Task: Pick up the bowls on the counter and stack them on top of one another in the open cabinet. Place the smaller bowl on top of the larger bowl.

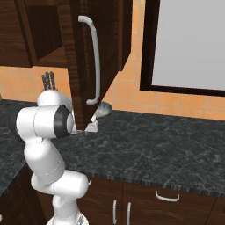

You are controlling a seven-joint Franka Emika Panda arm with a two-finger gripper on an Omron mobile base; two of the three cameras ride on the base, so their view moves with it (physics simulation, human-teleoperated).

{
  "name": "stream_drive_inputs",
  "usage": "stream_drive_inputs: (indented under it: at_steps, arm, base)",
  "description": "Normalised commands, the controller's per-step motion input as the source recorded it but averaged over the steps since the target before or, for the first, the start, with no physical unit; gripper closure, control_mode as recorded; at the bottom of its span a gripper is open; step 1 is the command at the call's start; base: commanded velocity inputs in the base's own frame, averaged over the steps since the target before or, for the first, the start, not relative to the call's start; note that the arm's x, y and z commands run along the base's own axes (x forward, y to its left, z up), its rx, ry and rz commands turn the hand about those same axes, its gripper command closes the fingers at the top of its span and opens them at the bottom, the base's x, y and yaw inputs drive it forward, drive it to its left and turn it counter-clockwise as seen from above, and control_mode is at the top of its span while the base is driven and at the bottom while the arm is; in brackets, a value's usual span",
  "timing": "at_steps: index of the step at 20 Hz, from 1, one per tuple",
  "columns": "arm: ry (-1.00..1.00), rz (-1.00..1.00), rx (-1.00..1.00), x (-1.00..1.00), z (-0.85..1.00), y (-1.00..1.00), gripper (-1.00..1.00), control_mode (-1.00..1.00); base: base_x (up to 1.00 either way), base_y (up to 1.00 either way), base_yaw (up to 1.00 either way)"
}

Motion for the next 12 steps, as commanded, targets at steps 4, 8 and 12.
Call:
stream_drive_inputs:
  at_steps: [4, 8, 12]
  arm:
    - [-0.17, 0.00, 0.07, -0.56, 0.31, -0.24, 1.00, -1.00]
    - [-0.27, 0.00, 0.08, -0.42, 0.70, -0.08, 1.00, -1.00]
    - [-0.20, -0.02, 0.00, 0.01, 0.87, 0.11, 1.00, -1.00]
  base:
    - [0.00, 0.00, 0.00]
    - [0.00, 0.00, 0.00]
    - [0.00, 0.00, 0.00]
